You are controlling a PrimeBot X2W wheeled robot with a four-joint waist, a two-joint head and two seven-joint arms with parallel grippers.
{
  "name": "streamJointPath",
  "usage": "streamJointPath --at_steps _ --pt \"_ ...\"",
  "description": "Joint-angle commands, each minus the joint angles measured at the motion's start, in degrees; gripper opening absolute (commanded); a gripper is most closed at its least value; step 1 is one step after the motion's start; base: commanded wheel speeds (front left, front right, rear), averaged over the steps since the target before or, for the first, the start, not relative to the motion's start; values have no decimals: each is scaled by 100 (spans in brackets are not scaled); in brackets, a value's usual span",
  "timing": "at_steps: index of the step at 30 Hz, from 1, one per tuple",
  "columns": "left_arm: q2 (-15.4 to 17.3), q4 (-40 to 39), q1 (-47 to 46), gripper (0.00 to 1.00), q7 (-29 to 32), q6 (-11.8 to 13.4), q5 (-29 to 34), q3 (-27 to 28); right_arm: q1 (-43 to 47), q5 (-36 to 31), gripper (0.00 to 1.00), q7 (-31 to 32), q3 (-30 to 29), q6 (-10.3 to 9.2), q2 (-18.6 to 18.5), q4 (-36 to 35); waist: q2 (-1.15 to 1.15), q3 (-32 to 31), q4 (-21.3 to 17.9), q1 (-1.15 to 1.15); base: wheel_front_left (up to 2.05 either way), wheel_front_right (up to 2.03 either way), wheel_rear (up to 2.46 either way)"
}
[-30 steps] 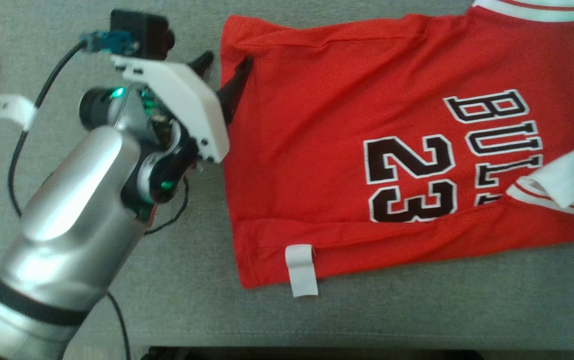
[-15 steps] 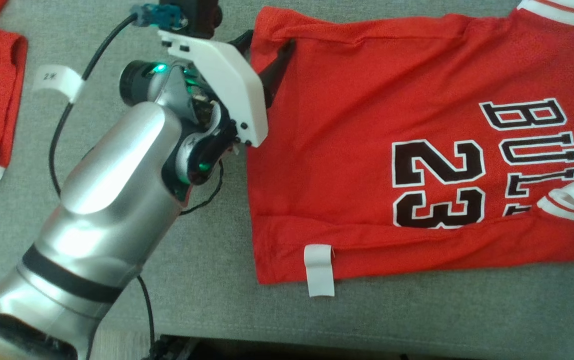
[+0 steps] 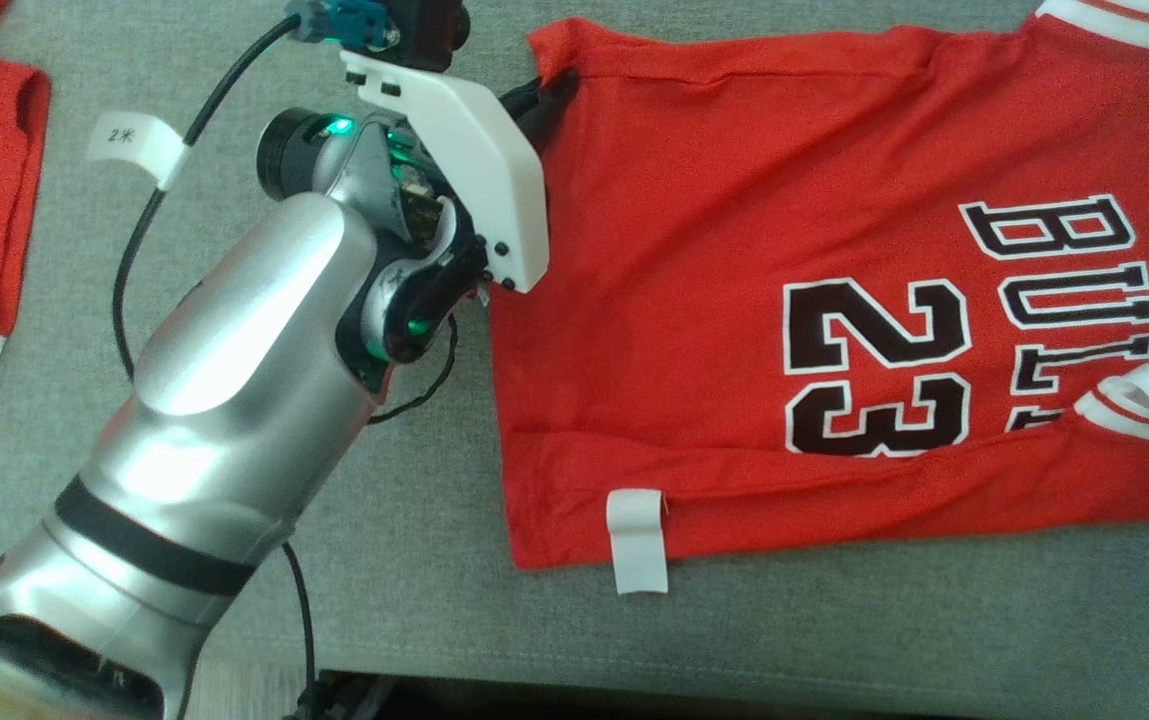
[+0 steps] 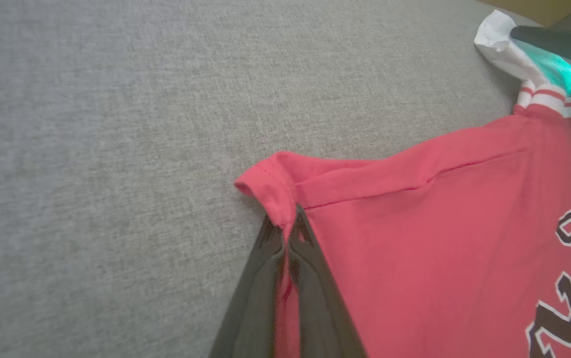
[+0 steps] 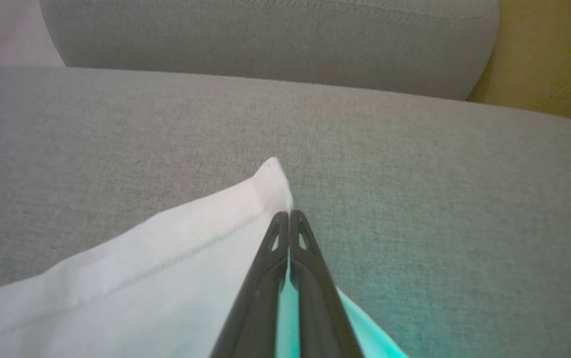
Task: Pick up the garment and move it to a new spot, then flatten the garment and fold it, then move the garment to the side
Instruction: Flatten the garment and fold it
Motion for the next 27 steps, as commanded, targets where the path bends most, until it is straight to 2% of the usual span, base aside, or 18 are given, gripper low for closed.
streamJointPath --at_steps 1,7,12,16,22,27 --pt "131 -111 -79 0 39 -49 -49 88 -107 71 0 -203 6 -4 42 -219 0 -21 -16 0 0 0 0" --pt "479 -379 -56 0 -35 21 -156 400 -269 57 0 -986 -294 -4 64 -222 0 -163 -106 0 0 0 0" --pt "874 -798 105 0 -76 183 -278 739 -265 98 0 -1242 -401 -4 -45 -182 0 -359 -184 0 0 0 0" --pt "1036 -1090 310 0 -27 304 -366 840 -178 141 0 -1474 -416 -4 -191 -209 0 -500 -260 0 0 0 0" --pt "1128 -1332 599 0 -31 431 -433 876 100 449 0 -1456 -197 -4 -185 -377 0 -661 -426 0 0 0 0" --pt "1278 -1905 1277 0 -219 624 -537 957 1140 894 0 -1298 148 -4 -252 -1233 0 -1026 -764 0 0 0 0"
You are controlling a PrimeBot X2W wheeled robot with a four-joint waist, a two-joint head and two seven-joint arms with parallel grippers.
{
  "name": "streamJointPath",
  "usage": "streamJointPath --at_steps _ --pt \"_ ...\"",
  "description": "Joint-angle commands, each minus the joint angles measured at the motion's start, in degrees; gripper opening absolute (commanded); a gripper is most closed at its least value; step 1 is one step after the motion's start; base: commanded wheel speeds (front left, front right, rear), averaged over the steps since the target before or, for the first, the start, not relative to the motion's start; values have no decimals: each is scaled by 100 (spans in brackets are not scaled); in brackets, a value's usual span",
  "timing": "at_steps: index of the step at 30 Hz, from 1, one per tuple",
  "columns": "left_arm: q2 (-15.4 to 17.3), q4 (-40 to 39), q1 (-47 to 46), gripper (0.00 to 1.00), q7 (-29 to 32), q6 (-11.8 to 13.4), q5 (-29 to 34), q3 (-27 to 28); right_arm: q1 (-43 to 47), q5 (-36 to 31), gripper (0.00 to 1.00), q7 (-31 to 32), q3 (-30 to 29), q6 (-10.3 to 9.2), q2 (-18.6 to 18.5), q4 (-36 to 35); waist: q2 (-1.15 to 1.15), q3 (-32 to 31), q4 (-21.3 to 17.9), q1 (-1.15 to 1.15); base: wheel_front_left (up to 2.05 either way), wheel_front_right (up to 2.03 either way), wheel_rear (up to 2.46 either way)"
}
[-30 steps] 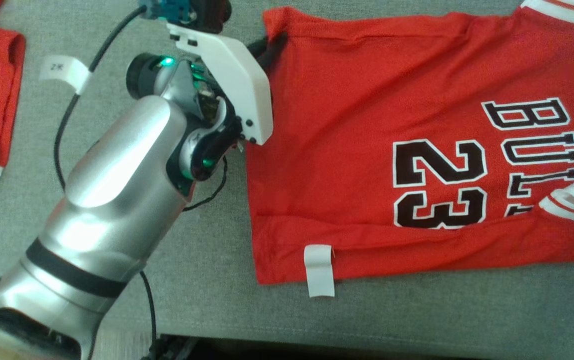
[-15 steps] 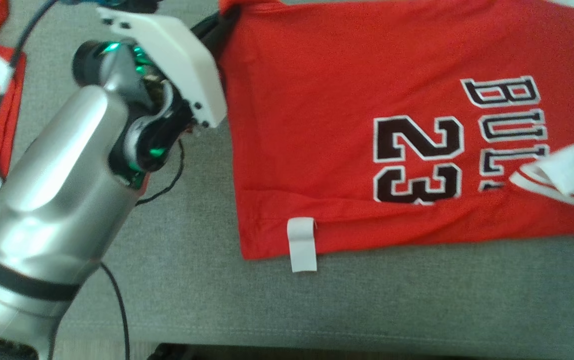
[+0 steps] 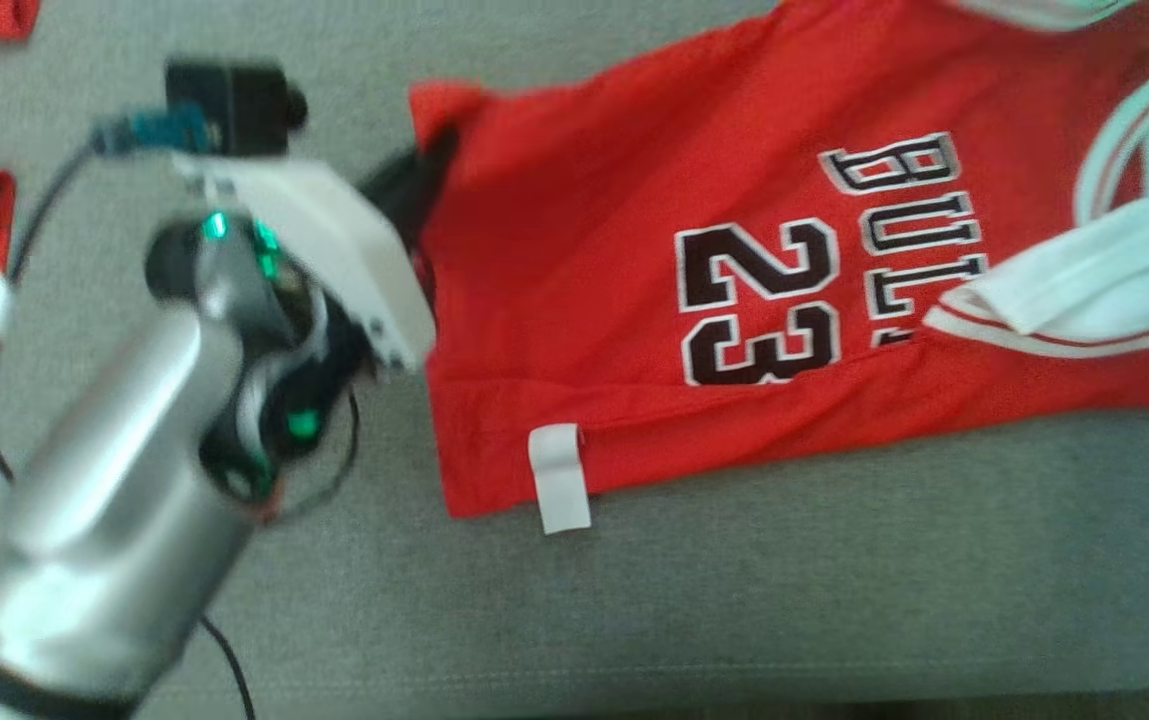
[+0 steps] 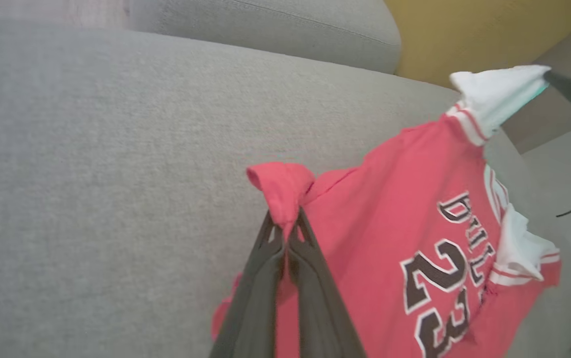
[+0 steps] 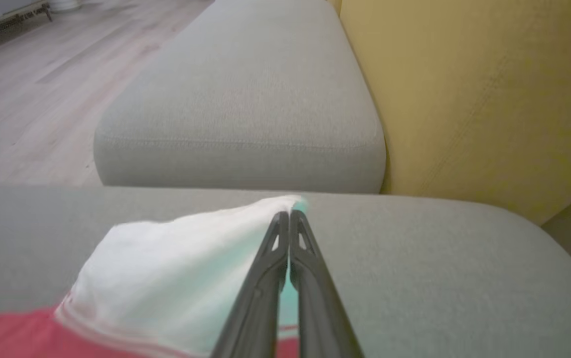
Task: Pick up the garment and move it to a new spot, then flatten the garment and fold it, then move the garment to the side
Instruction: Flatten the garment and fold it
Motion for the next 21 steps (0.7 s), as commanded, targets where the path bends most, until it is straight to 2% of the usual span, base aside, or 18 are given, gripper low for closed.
streamJointPath --at_steps 1,6,10,16,17,18,19,20,21 --pt "286 -280 54 0 -56 35 -16 303 196 68 0 52 52 -4 -92 -340 0 -213 -171 -1 0 0 0" --pt "540 -1024 914 0 -178 316 -112 368 1615 432 0 458 -71 -4 -106 -1695 0 -560 -400 -1 0 0 0" --pt "696 -1546 1548 0 -264 546 -269 491 2737 455 0 840 -263 -4 -17 -2731 0 -716 -570 -1 0 0 0" --pt "863 -1932 2259 0 -360 733 -495 645 3560 212 0 1083 -476 -4 184 -3343 0 -810 -765 -1 0 0 0" --pt "837 -1971 2356 13 -388 775 -554 680 3622 165 58 1110 -441 -4 206 -3376 0 -821 -783 -1 0 0 0" --pt "824 -2000 2459 40 -392 805 -606 686 3673 137 100 1153 -396 -4 231 -3392 0 -830 -799 -1 0 0 0" --pt "843 -2006 2563 96 -385 824 -631 672 3705 131 100 1187 -341 -4 248 -3416 0 -838 -809 -1 0 0 0" --pt "882 -1979 2663 100 -393 864 -617 662 3719 137 100 1210 -314 -4 270 -3442 0 -846 -816 -1 0 0 0" --pt "912 -1943 2756 100 -416 909 -596 659 3702 139 100 1211 -345 -4 316 -3466 0 -846 -822 -1 0 0 0"
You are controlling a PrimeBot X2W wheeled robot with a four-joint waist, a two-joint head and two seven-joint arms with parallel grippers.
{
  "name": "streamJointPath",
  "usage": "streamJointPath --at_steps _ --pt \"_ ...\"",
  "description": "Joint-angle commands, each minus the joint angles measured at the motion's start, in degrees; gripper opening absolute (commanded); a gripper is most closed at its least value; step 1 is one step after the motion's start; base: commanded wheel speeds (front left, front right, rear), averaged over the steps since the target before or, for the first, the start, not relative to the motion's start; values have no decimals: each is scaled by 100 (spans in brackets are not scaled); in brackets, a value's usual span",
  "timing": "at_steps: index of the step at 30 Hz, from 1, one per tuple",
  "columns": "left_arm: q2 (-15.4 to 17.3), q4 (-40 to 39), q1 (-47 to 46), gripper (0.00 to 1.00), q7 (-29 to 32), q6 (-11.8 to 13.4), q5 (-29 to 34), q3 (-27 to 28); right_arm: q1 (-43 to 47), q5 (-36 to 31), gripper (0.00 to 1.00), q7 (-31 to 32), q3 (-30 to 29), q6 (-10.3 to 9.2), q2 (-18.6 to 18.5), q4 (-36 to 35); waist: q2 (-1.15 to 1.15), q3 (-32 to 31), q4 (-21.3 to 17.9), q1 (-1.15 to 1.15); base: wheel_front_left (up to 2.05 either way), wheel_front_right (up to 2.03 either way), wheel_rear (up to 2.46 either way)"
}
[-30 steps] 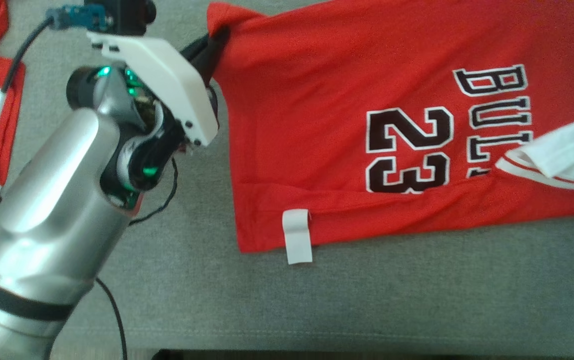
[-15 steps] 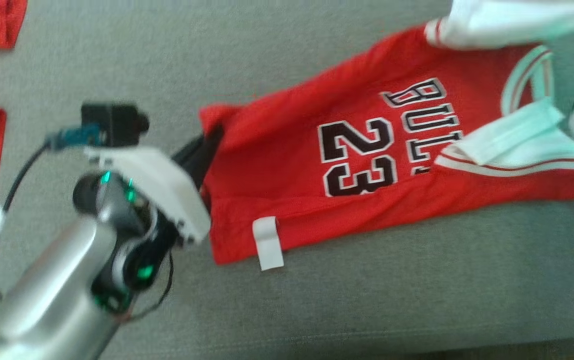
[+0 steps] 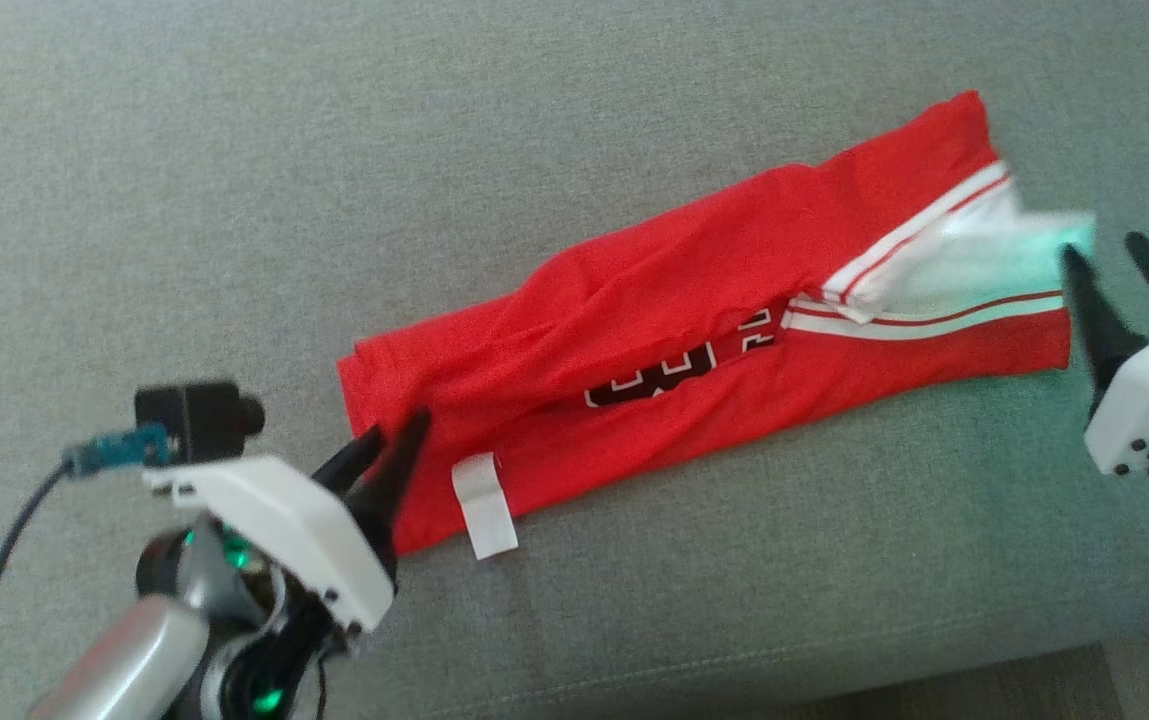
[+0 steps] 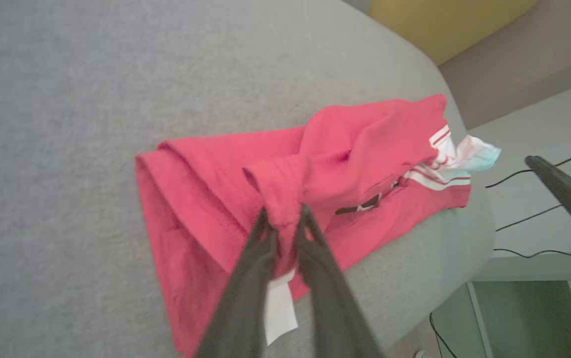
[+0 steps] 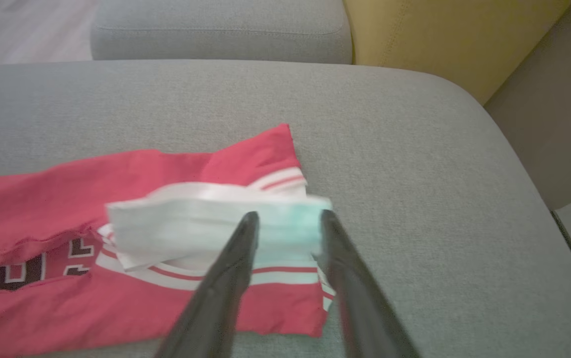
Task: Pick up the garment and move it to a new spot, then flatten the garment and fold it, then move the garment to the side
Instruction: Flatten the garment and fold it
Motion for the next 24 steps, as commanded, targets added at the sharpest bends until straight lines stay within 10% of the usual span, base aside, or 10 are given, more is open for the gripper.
streamJointPath --at_steps 1,10,24 --pt "239 -99 37 100 -102 96 73 282 -78 -20 100 11 9 -4 -3 -275 0 5 -9 0 0 0 0" --pt "-308 482 275 100 -2119 388 1199 438 -684 -286 100 324 -193 -4 174 318 0 200 189 0 0 0 0" --pt "-1574 1430 86 100 -2905 -436 3172 557 -1113 38 100 1664 -419 -4 -506 1930 0 451 1058 0 0 0 0"
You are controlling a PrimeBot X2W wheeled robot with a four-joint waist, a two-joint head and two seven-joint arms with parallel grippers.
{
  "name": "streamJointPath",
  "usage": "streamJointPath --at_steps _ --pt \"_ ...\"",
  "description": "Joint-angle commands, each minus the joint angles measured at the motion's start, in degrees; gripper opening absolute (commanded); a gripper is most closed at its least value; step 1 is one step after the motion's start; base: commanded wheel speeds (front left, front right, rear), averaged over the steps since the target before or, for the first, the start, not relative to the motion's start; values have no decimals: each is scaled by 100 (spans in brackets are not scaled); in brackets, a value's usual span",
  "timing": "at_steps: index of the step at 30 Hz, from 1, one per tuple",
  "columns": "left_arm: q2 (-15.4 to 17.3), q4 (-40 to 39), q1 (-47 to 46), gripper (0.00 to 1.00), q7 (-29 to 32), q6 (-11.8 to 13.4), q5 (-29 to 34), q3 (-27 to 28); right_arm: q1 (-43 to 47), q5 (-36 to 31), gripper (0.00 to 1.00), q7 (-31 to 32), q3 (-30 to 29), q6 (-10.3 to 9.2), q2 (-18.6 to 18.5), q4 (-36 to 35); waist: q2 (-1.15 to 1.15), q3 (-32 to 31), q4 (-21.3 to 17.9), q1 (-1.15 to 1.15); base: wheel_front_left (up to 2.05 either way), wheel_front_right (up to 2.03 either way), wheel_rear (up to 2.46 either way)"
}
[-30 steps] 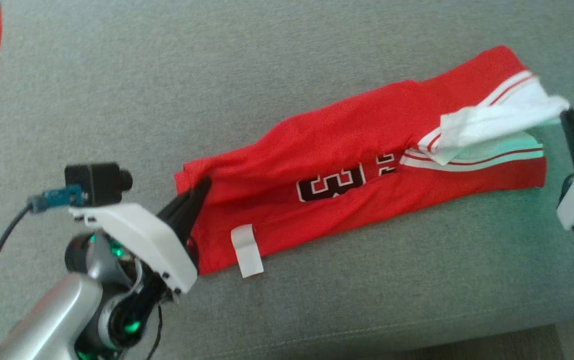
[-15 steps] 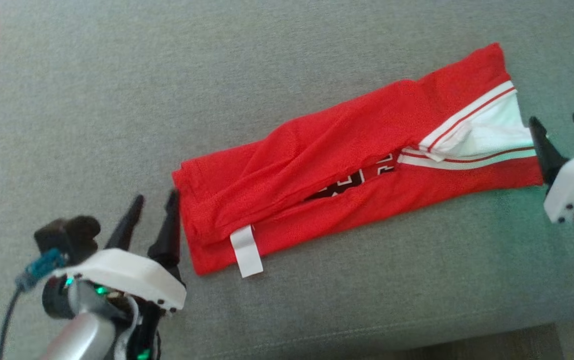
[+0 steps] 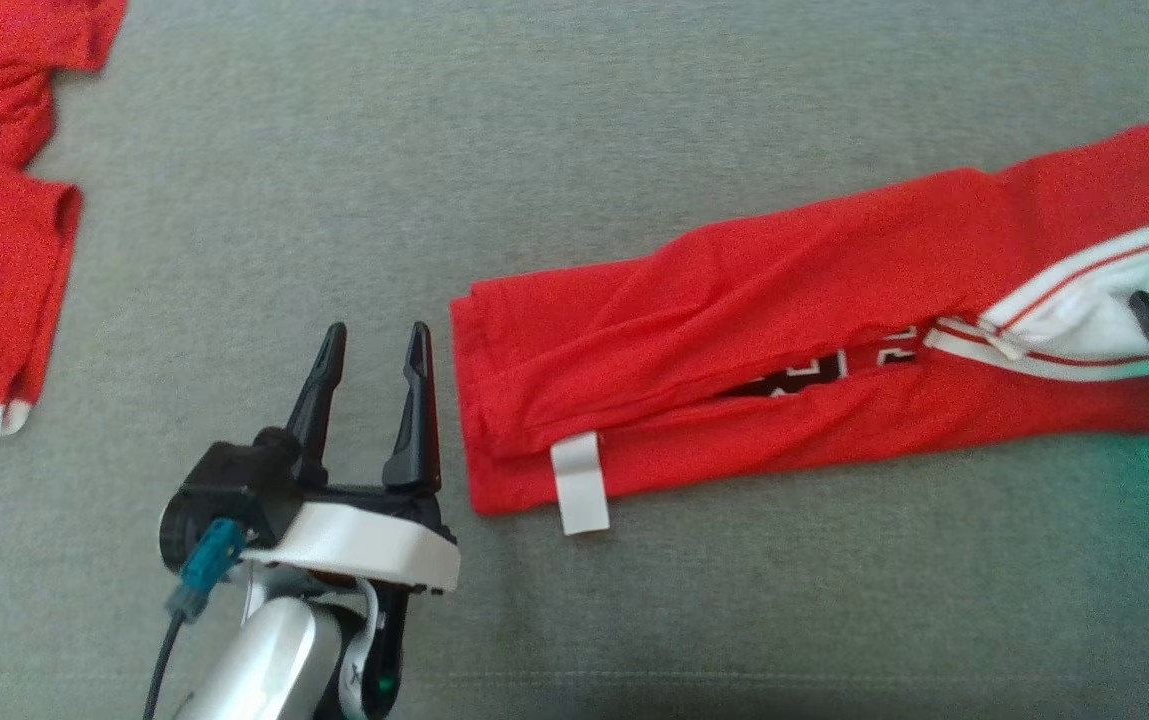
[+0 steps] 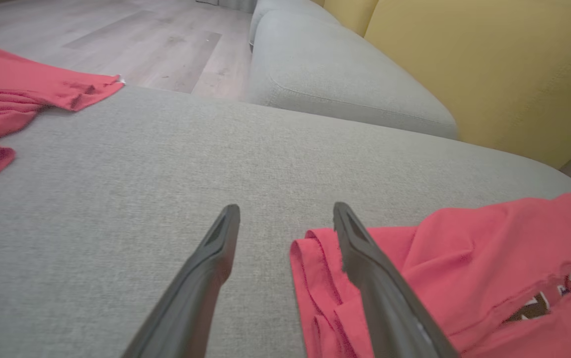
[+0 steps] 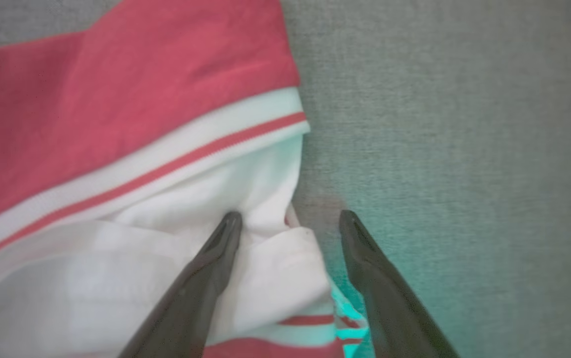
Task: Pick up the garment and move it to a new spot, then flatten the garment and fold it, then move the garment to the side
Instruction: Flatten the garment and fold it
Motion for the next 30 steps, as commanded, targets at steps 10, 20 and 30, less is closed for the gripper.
streamJointPath --at_steps 10,20,30 --pt "-785 261 512 100 -69 -993 848 1062 67 954 0 57 170 -4 -208 -470 0 -232 264 0 0 0 0" --pt "-995 446 892 100 -69 -1398 1011 1512 119 302 0 -448 -1160 -4 -1216 -307 0 -708 260 0 0 0 0" --pt "-1003 565 1113 100 -70 -1300 731 1401 438 916 0 -170 -136 -4 -942 -1696 0 -974 139 0 0 0 0"
